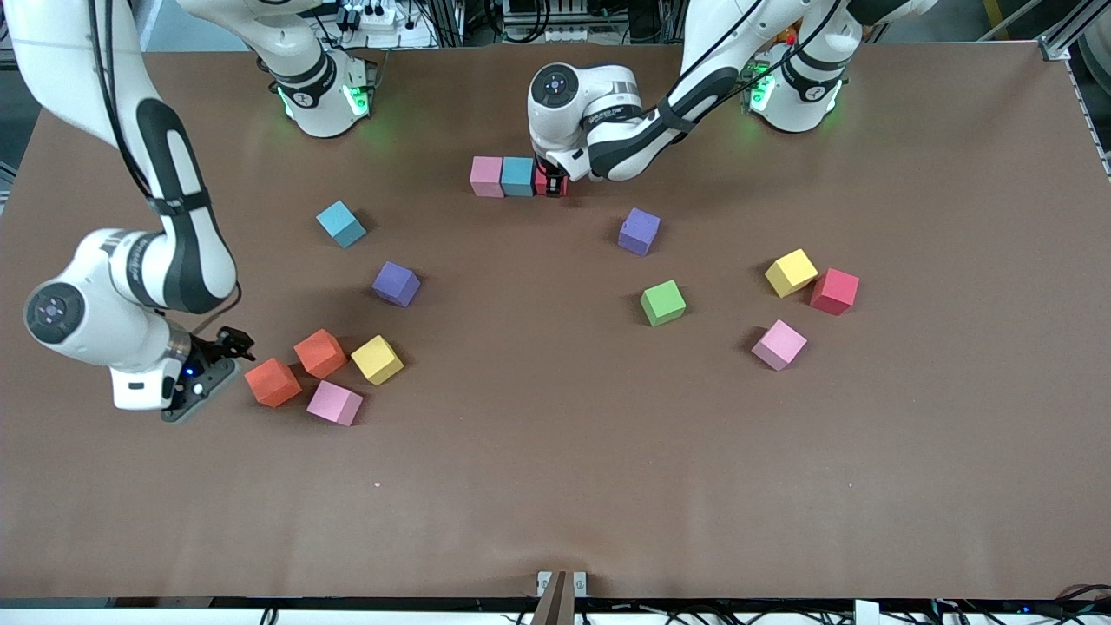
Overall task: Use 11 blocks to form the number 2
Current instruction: 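Grasp an orange cube with the right gripper while the left gripper reaches green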
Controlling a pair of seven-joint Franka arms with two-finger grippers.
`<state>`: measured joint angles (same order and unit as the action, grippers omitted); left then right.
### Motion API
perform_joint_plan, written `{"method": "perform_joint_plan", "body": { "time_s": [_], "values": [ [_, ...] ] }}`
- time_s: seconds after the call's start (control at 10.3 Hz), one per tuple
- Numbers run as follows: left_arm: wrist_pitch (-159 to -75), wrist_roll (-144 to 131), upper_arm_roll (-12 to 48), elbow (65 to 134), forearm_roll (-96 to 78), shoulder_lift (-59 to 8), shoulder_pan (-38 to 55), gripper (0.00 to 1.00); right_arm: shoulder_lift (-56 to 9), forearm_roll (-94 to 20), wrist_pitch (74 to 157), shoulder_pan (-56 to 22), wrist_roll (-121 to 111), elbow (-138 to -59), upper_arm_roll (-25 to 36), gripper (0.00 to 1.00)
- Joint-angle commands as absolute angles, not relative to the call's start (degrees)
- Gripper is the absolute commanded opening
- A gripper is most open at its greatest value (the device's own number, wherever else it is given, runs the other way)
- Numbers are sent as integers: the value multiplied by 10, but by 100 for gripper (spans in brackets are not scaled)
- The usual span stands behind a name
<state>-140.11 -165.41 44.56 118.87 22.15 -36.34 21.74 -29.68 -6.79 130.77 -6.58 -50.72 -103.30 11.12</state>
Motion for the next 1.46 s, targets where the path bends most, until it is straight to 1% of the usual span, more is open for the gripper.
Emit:
{"method": "perform_joint_plan", "body": {
  "time_s": [0.0, 0.19, 0.39, 0.49, 0.58, 0.68, 0.78, 1.07, 1.17, 1.36],
  "values": [
    [-1408, -1925, 431, 1182, 289, -365, 257, 11, -331, -106, 1323, -62, -497, -1018, 108, 99],
    [-1408, -1926, 429, 1173, 288, -372, 259, 11, -338, -131, 1324, -63, -497, -1019, 108, 99],
    [-1408, -1936, 428, 1165, 288, -374, 268, 11, -338, -176, 1325, -72, -494, -1023, 107, 96],
    [-1408, -1936, 428, 1165, 288, -374, 269, 12, -338, -177, 1348, -76, -496, -1026, 108, 91],
    [-1408, -1936, 428, 1165, 289, -374, 269, 13, -340, -177, 1412, -91, -494, -1054, 108, 91],
    [-1408, -1935, 428, 1165, 290, -374, 269, 29, -341, -177, 1454, -109, -493, -1072, 109, 93],
    [-1405, -1934, 428, 1165, 290, -374, 269, 99, -342, -177, 1454, -104, -497, -1072, 109, 94],
    [-1385, -1930, 429, 1163, 290, -363, 266, 100, -342, -176, 1446, -91, -498, -1072, 109, 97],
    [-1373, -1927, 430, 1158, 290, -358, 266, 100, -341, -175, 1426, -84, -501, -1070, 109, 97],
    [-1331, -1904, 439, 1138, 289, -348, 262, 100, -341, -174, 1421, -78, -507, -1073, 109, 97]
  ]
}}
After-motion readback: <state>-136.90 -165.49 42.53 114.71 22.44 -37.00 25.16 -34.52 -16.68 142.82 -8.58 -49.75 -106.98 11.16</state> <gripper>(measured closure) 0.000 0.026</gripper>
